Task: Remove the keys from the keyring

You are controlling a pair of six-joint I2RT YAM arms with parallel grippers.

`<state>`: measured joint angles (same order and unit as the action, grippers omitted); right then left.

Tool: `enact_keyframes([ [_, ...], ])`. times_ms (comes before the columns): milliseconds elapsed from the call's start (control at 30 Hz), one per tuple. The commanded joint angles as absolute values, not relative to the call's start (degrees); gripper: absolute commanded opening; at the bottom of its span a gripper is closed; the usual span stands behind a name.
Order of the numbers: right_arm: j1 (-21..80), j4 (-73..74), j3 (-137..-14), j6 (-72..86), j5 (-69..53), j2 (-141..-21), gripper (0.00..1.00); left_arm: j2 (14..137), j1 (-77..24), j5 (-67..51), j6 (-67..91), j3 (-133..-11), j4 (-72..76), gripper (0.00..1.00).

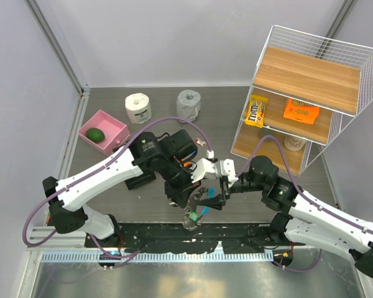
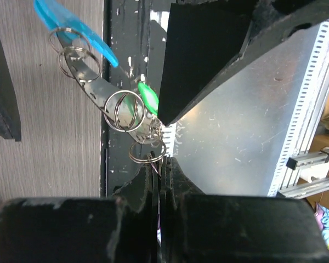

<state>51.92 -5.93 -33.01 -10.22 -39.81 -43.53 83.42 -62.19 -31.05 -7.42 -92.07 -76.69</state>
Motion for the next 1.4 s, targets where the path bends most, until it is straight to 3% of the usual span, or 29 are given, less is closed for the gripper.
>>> enact_keyframes([
  [0, 52.6, -8.0, -36.2, -8.8, -42.9, -47.3, 0.78, 82.1, -62.5, -31.3, -8.3, -94.7, -76.8, 0.0],
  [100, 53.1, -7.9, -36.1, -8.4, -43.1, -48.0, 0.61, 81.4, -62.5, -30.1, -8.3, -94.4, -76.8, 0.0],
  [233, 53.4, -8.3, -34.7, -6.9, -43.5, -46.7, 0.54, 80.1, -62.5, -27.6, -8.2, -94.1, -76.6, 0.0],
  [267, 53.5, -8.7, -34.0, -6.6, -43.5, -45.9, 0.55, 79.6, -62.5, -27.5, -8.2, -94.1, -76.4, 0.0],
  [367, 53.6, -11.9, -31.0, -4.8, -42.3, -44.0, 0.73, 78.8, -62.5, -27.9, -8.3, -94.3, -76.0, 0.0],
  [467, 53.7, -14.1, -29.4, -4.4, -40.7, -41.8, 0.85, 78.3, -62.5, -28.4, -8.4, -94.6, -76.4, 0.0],
  [700, 53.7, -16.0, -27.9, -5.2, -38.7, -39.0, 0.88, 76.9, -62.5, -30.8, -8.7, -94.1, -76.2, 0.0],
  [933, 54.6, -19.0, -30.3, -2.6, -42.9, -44.9, 0.78, 76.4, -62.5, -29.5, -8.3, -94.8, -76.2, 0.0],
  [1167, 57.3, -24.6, -29.7, -0.9, -40.5, -47.0, 0.75, 76.1, -62.5, -28.2, -7.8, -95.7, -76.5, 0.0],
  [1300, 57.6, -26.1, -29.2, -0.2, -38.2, -46.1, 0.59, 75.9, -62.5, -28.0, -7.7, -95.1, -75.9, 0.0],
  [1367, 57.6, -26.0, -29.2, -0.2, -37.4, -45.3, 0.39, 75.5, -62.5, -27.3, -7.2, -94.0, -74.5, 0.0],
])
